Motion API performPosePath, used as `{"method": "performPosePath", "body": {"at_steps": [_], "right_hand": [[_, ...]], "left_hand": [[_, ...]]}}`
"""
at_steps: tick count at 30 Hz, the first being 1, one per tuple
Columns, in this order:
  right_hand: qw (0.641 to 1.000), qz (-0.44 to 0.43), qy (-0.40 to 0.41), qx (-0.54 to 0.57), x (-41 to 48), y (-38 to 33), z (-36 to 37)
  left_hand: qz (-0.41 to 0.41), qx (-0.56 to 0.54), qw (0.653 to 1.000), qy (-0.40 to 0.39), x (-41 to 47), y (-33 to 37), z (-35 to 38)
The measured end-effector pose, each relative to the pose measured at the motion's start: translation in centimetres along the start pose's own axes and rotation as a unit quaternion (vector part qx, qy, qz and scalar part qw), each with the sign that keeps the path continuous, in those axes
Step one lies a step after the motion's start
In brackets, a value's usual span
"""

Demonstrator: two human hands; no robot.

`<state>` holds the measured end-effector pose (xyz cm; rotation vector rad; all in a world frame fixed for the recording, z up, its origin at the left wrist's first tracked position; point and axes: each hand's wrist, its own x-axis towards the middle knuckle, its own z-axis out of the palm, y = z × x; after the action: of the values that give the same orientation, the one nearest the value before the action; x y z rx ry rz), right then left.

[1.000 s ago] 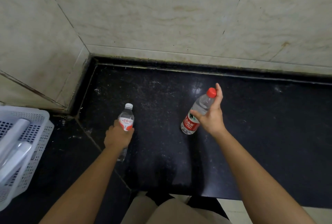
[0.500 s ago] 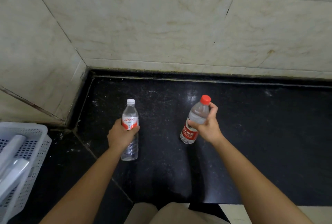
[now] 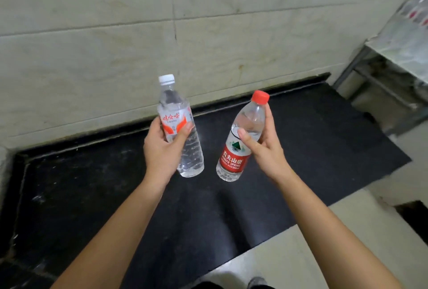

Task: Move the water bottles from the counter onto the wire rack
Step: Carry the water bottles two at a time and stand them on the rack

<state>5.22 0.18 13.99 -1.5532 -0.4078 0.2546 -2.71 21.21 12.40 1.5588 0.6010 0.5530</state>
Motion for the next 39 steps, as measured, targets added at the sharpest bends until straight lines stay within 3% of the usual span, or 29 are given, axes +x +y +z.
{"method": "performPosePath", "body": {"at_steps": [11,22,32,39], "right_hand": [[0.975,-0.102,0.196,0.040,-8.8,-6.9,-21.4],[0.942,-0.129,0.309,-0.011,-18.4,-9.1,-46.2],[0.915,-0.128,0.380,-0.036,-14.1,-7.5,-61.8],[0.900,-0.119,0.405,-0.106,-5.8,-6.9,-74.3]], "left_hand": [[0.148,-0.023,0.974,-0.170,-13.3,10.0,21.9],[0.181,-0.049,0.958,-0.217,-28.7,14.7,43.6],[0.186,-0.036,0.950,-0.246,-28.5,15.5,59.8],[0.151,-0.083,0.948,-0.268,-22.5,15.1,76.5]]}}
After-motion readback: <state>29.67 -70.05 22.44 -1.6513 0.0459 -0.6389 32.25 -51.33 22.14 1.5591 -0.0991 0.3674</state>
